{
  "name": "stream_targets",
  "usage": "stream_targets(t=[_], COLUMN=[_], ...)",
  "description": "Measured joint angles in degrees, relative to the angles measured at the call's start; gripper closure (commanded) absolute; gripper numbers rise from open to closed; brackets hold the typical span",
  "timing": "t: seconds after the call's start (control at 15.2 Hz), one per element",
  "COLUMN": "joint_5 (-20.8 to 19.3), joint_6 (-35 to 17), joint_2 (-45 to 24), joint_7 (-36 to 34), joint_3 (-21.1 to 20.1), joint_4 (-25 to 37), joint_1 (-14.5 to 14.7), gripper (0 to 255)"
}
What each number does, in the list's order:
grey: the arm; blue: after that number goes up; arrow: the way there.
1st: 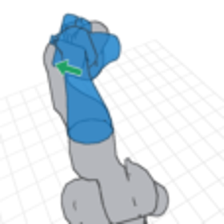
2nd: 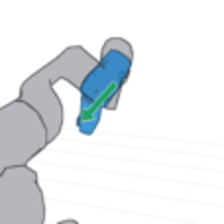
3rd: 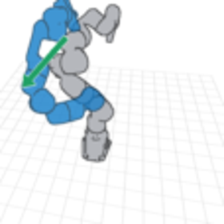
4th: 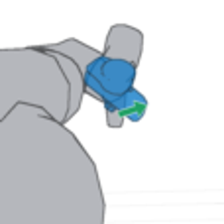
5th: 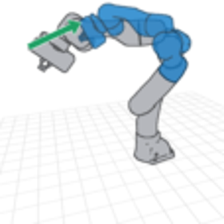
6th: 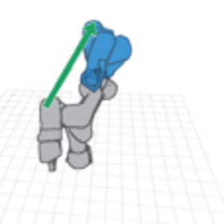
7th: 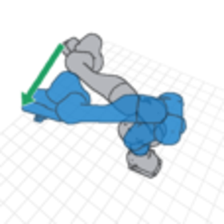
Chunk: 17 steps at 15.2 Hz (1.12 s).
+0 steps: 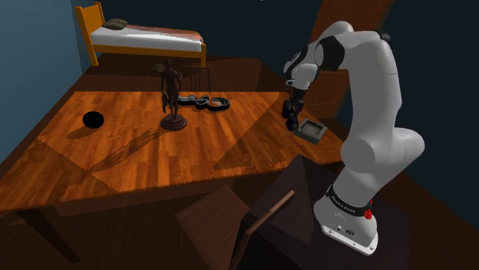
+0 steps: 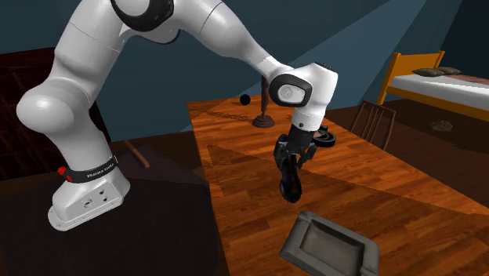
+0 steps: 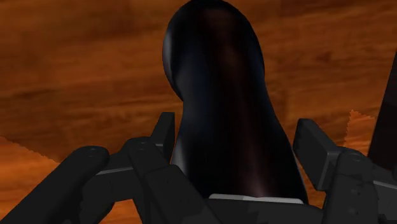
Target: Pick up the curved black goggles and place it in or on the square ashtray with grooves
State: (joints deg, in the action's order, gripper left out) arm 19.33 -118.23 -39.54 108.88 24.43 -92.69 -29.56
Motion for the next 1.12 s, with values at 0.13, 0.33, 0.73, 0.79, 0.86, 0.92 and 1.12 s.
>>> stream_targets(t=[0.13,0.33,0.73,0.79,0.86,0.92,1.12], joint_5=[0.07,0.31,0.81,0.87,0.98,1.08,1.03], joint_6=[1.18,4.53,9.97,11.74,13.45,15.3,14.79], joint_2=[-1.39,-5.14,-12.26,-14.21,-16.35,-18.71,-18.55], joint_7=[1.81,4.15,8.6,9.13,9.5,9.85,9.5], joint_3=[0.25,0.36,0.42,0.33,0.17,-0.03,-0.01], joint_4=[2.43,9.43,22.22,26.04,30.05,34.45,33.85], joint_1=[-2.17,-6.2,-14.18,-15.97,-17.71,-19.6,-19.04], gripper=[255,255,255,255,255,255,0])
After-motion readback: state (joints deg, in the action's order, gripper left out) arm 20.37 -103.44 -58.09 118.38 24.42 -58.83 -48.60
